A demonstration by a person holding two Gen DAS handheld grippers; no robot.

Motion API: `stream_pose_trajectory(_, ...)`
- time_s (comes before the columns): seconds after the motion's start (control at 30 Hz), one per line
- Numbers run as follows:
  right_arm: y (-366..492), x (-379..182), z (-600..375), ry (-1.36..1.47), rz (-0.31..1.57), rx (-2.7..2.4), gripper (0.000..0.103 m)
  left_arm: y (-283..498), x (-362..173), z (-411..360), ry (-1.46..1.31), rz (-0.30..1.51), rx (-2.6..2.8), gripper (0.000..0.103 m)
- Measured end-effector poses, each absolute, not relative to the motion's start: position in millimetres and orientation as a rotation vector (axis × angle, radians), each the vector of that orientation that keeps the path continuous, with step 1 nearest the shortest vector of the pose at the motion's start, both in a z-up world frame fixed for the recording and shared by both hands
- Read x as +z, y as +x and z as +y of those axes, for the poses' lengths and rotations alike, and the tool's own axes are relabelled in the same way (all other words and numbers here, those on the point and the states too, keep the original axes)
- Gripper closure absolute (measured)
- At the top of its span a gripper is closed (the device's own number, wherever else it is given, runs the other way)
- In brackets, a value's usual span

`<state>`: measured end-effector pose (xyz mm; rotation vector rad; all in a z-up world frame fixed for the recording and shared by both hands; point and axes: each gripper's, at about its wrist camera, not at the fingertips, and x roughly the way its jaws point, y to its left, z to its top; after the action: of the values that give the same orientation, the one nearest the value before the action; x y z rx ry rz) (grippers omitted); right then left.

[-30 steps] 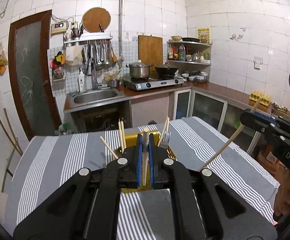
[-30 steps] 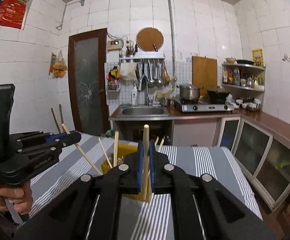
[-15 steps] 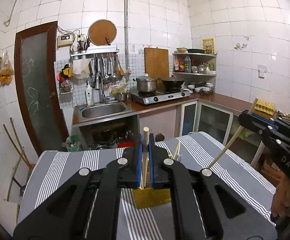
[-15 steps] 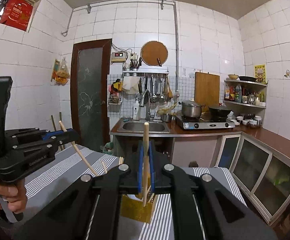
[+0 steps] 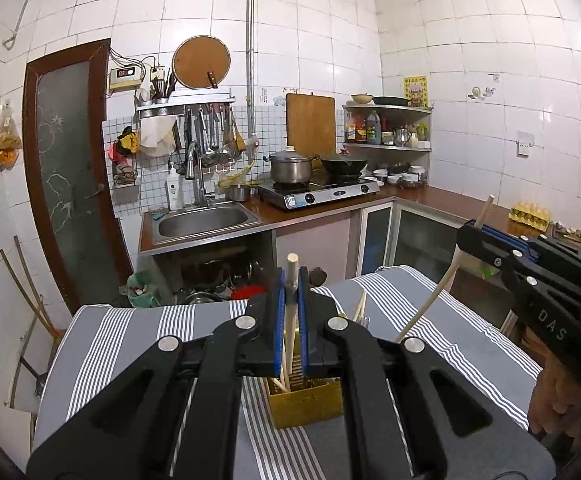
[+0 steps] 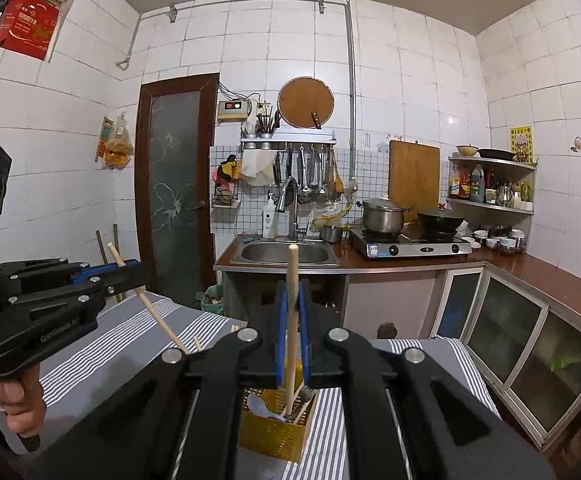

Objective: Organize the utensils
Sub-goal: 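Lower the upright chopstick into the yellow holder with the left tool while the right tool does likewise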

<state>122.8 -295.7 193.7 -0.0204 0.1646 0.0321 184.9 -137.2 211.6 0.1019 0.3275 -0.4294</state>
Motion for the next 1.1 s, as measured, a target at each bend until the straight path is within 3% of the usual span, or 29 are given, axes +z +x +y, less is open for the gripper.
stream_pose_trajectory(1.1,204.9,162.8,-296.8,-0.008,0.266,0.052,0.097,251.0,174.3,-153.2,0.108,0.453,-0.46,0.098)
